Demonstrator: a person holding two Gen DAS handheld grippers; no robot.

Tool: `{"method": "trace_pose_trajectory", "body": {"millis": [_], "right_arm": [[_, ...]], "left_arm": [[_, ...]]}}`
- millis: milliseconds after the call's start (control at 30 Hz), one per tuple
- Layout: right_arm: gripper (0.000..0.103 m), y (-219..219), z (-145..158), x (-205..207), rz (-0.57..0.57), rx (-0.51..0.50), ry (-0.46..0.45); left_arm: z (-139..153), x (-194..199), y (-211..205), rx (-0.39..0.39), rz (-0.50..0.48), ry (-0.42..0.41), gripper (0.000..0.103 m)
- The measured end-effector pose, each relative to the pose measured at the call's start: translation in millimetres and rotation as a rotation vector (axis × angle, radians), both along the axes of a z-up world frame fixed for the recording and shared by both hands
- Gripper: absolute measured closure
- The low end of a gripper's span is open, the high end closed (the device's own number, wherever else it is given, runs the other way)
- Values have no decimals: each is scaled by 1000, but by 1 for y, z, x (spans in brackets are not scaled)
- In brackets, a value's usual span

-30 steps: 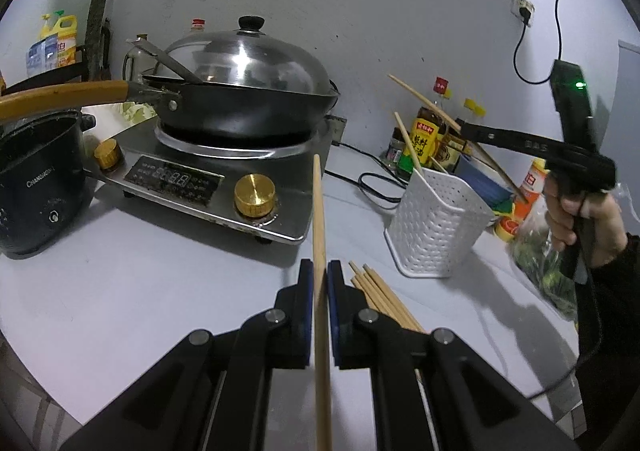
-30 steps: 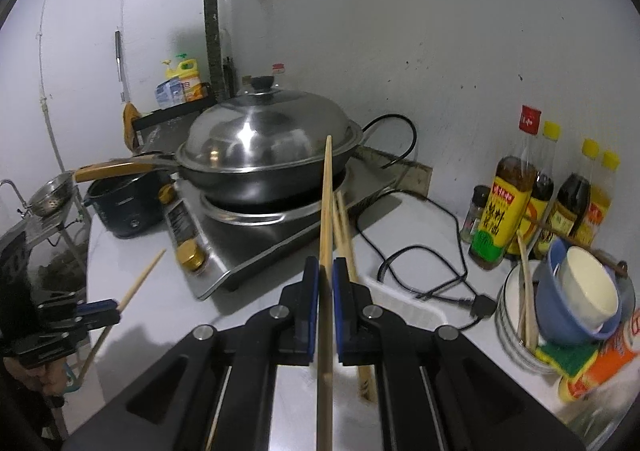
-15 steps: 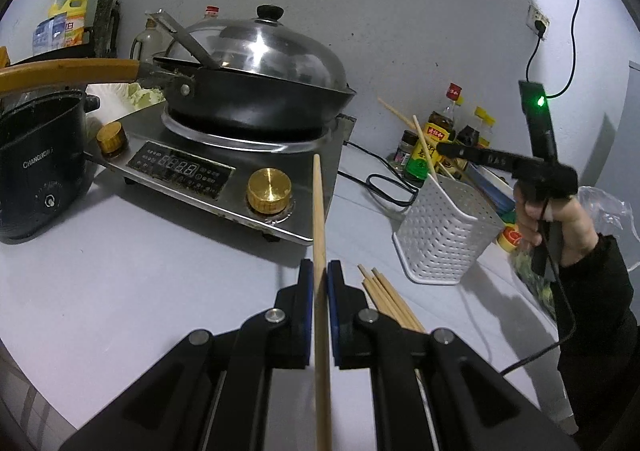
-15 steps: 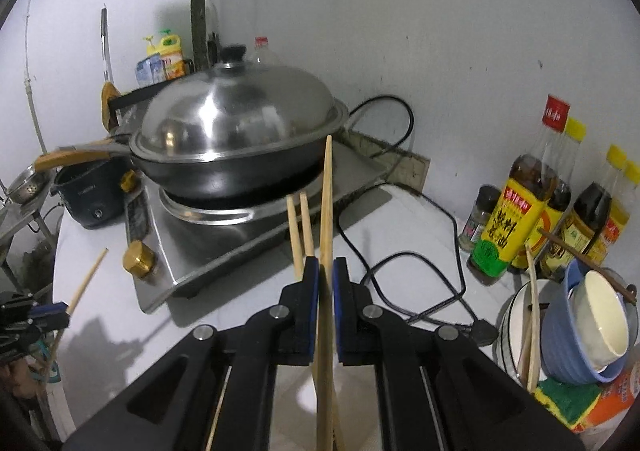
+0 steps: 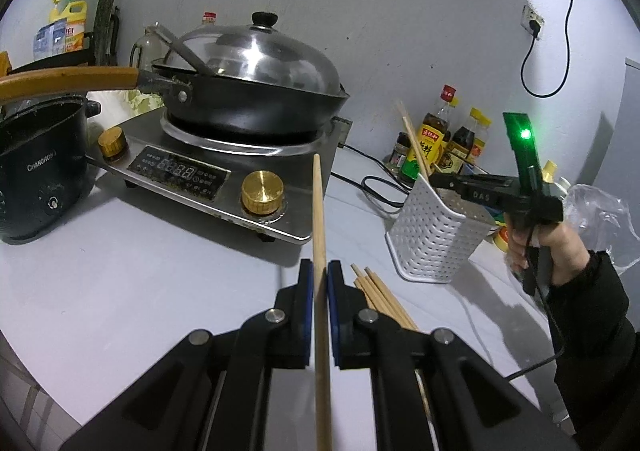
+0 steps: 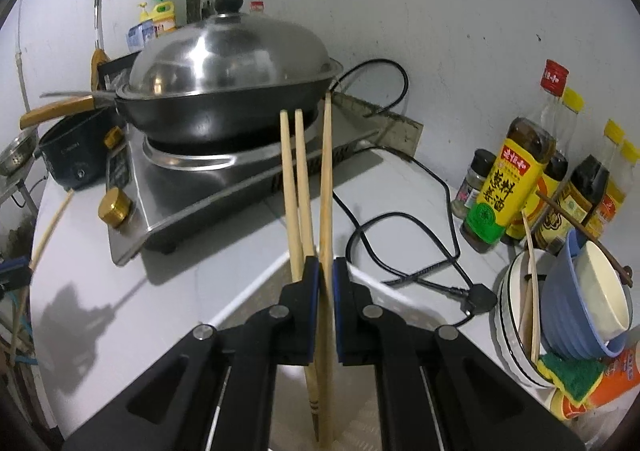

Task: Organize utensils
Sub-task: 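Release the right gripper's chopstick into the basket while the left gripper lowers its chopstick toward it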

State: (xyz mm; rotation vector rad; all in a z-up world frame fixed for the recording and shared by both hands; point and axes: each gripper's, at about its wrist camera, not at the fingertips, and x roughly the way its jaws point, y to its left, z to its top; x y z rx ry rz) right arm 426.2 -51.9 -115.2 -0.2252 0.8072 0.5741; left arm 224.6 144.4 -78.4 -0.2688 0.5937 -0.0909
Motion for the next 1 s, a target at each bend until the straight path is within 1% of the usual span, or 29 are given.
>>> {"method": "trace_pose_trajectory", "body": {"millis": [100,200,333,467,733,900,1000], "right_arm": [[97,-2,3,-3,5,14,-14],[98,-1,16,-5,7,49,-50],[98,4,25,-2,15,52,-45],[98,2,27,-7,10,42,-39],[98,-37,23,-30,-40,114,6],[98,-61,25,-47,-50,154,5],[96,-79,27,-56,-61,190,3]], "left_arm": [[4,-5,-3,6,-2,-8,97],[5,-9,-3,5,3,-10,97],[6,-12,0,-3,11,-11,97],[7,-10,0,-8,19,-12,97],[15,-2,-21,-18,-25,-23,97],[25,12,-41,-43,-55,-36,97],[34,20,-54,-38,-64,-51,97]]}}
